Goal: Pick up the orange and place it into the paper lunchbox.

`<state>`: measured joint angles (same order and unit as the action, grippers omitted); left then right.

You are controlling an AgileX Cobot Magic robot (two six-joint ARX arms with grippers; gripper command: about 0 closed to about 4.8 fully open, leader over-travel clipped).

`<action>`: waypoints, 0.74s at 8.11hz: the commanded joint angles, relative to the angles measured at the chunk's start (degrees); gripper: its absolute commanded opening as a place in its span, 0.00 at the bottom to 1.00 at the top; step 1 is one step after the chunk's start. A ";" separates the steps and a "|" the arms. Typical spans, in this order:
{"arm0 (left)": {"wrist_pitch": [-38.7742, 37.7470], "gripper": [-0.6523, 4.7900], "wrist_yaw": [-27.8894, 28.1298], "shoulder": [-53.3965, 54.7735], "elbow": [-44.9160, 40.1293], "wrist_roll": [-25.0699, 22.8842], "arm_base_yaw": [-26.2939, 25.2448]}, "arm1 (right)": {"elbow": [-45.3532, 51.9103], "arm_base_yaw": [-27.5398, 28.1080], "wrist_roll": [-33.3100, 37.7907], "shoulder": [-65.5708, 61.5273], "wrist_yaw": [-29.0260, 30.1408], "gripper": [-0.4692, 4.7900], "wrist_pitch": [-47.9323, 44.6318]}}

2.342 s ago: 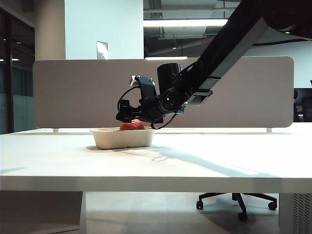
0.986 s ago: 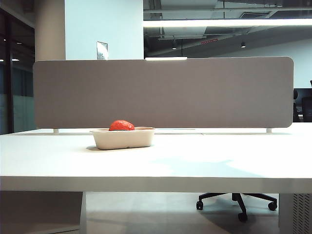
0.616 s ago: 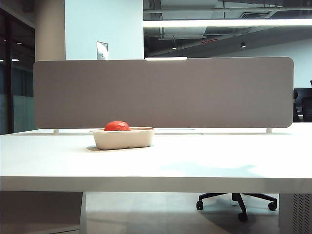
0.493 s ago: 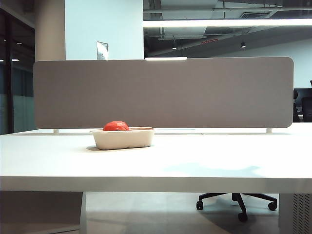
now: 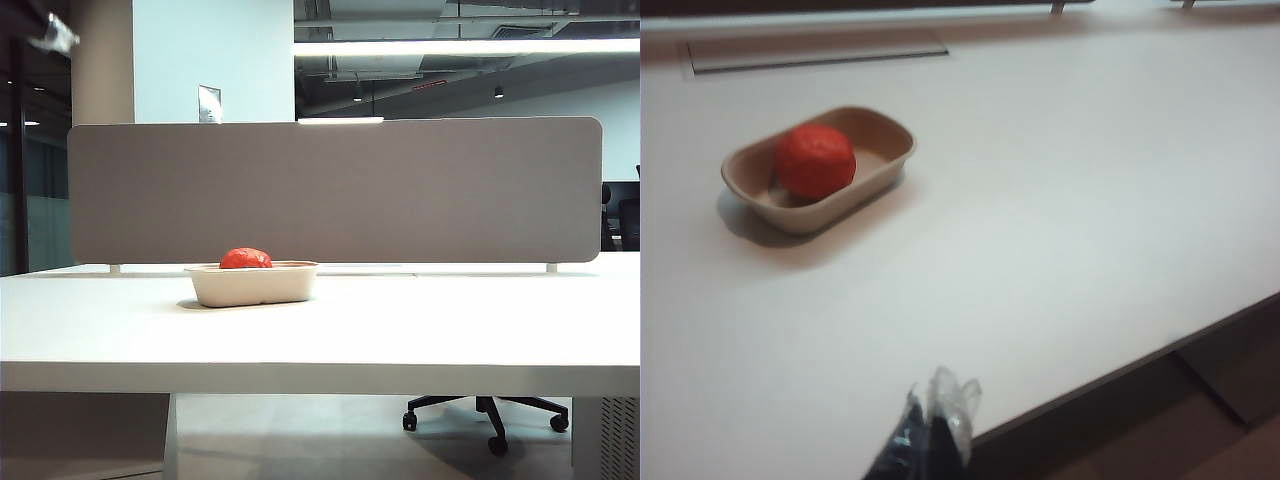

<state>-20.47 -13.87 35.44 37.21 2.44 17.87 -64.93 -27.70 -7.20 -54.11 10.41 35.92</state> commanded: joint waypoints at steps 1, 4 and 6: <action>6.49 0.11 6.34 -3.43 -7.61 1.01 -0.04 | 26.60 -0.02 5.92 17.25 -4.31 0.09 -11.43; 9.14 0.11 6.54 -3.61 -7.67 1.01 -0.04 | 26.58 -0.02 5.92 17.25 -4.31 0.09 -11.43; 10.36 0.11 6.58 -4.00 -7.67 1.01 -0.04 | 26.58 -0.02 5.92 17.25 -4.31 0.09 -11.43</action>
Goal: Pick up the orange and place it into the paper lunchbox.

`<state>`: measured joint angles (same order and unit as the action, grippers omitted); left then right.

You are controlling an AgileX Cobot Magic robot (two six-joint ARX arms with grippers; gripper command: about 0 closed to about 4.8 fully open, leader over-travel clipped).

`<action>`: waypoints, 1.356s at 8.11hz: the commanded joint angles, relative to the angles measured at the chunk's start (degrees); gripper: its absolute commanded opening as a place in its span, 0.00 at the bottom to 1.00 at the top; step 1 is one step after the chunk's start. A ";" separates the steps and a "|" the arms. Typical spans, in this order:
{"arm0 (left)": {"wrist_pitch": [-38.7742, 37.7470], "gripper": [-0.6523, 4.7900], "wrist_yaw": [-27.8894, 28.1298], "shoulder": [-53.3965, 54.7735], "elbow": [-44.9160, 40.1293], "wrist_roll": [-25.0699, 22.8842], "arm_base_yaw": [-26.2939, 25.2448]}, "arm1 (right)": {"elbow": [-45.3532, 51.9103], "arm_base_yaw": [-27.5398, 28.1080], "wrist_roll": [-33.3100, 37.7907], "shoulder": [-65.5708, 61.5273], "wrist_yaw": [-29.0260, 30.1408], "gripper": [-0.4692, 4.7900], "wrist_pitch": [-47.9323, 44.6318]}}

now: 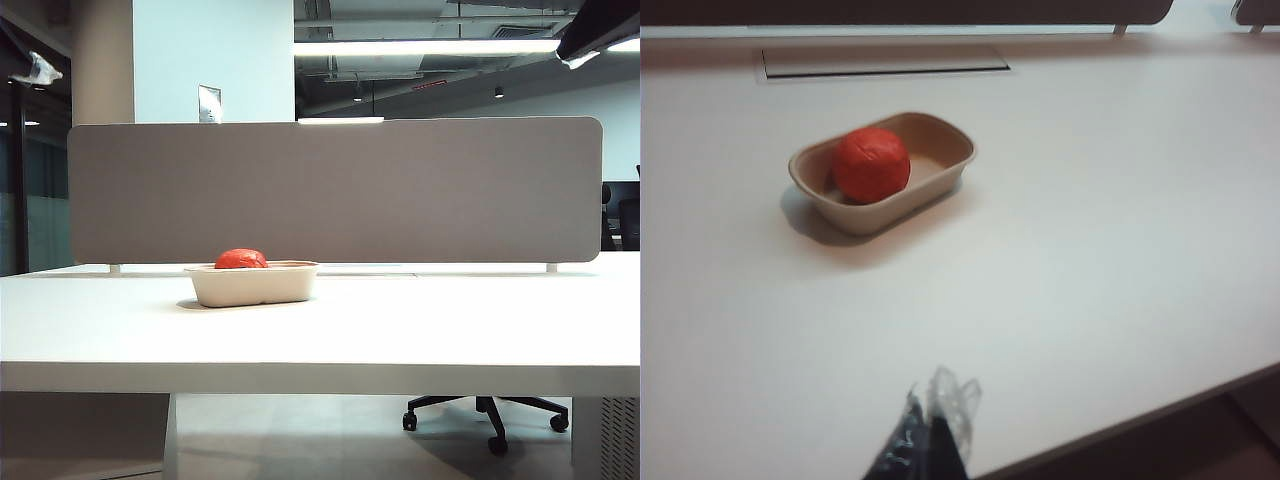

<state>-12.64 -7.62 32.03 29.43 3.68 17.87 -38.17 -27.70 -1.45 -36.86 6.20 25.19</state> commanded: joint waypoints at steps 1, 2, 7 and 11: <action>5.66 0.11 3.56 -7.67 -2.64 -2.54 -0.72 | -0.17 -0.02 0.17 0.02 -0.07 0.09 -0.74; 7.06 0.11 2.95 -9.90 -4.28 -2.86 -1.86 | -0.17 -0.02 0.17 -0.04 -0.09 0.09 -0.76; 9.38 0.11 -1.36 -31.82 -20.96 -3.21 -19.58 | -0.17 -0.02 0.17 0.04 -0.09 0.09 -0.85; 10.29 0.11 -0.04 -31.82 -24.76 -3.26 -18.86 | -0.17 -0.02 0.17 -0.07 -0.09 0.09 -1.01</action>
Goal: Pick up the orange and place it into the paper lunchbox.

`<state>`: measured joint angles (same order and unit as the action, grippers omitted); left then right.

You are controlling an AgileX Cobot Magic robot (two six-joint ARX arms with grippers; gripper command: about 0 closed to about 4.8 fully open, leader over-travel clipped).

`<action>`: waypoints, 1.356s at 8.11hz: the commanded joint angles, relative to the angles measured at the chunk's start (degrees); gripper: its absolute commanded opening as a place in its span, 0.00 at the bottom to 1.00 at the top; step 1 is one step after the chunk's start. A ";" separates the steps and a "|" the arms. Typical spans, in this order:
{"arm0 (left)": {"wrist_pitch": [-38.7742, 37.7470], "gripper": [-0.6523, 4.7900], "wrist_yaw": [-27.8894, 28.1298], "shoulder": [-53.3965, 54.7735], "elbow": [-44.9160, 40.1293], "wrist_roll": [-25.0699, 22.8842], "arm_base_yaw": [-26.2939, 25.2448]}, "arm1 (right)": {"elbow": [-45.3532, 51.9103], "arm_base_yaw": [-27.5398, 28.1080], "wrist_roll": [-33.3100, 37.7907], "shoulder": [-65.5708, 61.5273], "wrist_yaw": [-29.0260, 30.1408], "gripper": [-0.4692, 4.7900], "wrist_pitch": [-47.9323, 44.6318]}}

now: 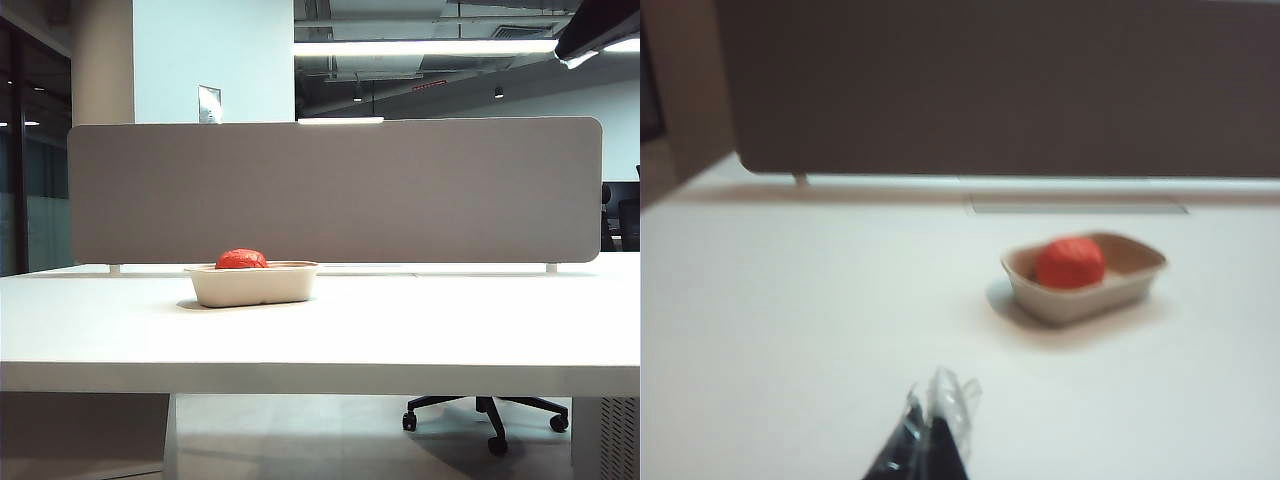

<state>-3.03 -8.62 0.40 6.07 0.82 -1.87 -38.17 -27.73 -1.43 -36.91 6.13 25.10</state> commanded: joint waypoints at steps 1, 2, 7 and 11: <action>0.68 0.11 1.88 -0.20 -1.95 -0.39 1.38 | -0.15 0.00 0.15 0.00 -0.02 0.09 -0.87; 0.72 0.11 2.58 -0.20 -2.64 -0.39 2.16 | -0.15 0.00 0.15 0.04 -0.02 0.09 -0.90; 3.06 0.11 2.56 -0.22 -5.84 -0.42 3.52 | -0.17 0.00 0.15 -0.02 -0.02 0.09 -0.90; 2.25 0.11 8.41 -0.22 -5.86 -2.80 4.17 | -0.17 0.00 0.15 0.02 0.00 0.09 -0.90</action>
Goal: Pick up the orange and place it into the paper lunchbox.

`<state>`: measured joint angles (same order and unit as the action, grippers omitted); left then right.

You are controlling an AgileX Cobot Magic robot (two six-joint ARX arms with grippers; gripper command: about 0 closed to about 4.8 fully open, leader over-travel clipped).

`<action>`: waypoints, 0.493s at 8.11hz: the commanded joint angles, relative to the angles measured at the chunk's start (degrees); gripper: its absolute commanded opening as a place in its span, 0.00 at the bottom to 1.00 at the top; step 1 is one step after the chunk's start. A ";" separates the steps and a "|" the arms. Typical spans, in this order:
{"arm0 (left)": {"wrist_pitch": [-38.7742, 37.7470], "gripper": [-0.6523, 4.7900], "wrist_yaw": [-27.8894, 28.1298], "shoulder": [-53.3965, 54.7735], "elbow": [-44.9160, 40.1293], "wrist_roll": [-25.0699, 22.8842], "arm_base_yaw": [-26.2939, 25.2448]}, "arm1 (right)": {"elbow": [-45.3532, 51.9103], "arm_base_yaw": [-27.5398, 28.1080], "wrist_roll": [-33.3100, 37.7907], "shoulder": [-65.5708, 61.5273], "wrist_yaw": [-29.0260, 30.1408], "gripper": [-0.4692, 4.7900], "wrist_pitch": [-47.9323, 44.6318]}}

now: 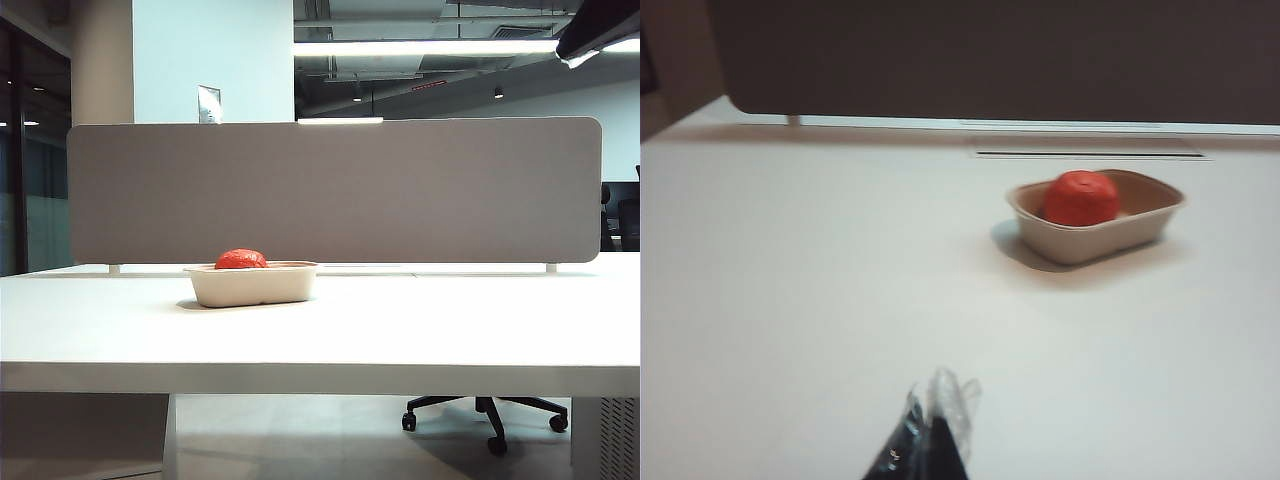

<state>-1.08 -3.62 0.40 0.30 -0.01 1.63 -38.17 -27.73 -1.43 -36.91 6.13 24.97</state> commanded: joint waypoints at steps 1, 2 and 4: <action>0.11 0.11 4.87 -0.20 -0.09 -1.68 2.38 | -0.17 0.00 0.15 -0.02 0.00 0.09 -0.76; 0.11 0.11 4.90 -0.20 -0.09 -1.68 2.38 | -0.17 0.00 0.15 0.00 0.00 0.09 -0.79; 0.11 0.11 4.90 -0.22 -0.09 -1.68 2.38 | -0.17 0.00 0.15 0.00 -0.02 0.09 -0.79</action>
<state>-1.17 1.52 0.38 0.30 -1.67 4.21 -38.17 -27.73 -1.43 -36.91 6.13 24.97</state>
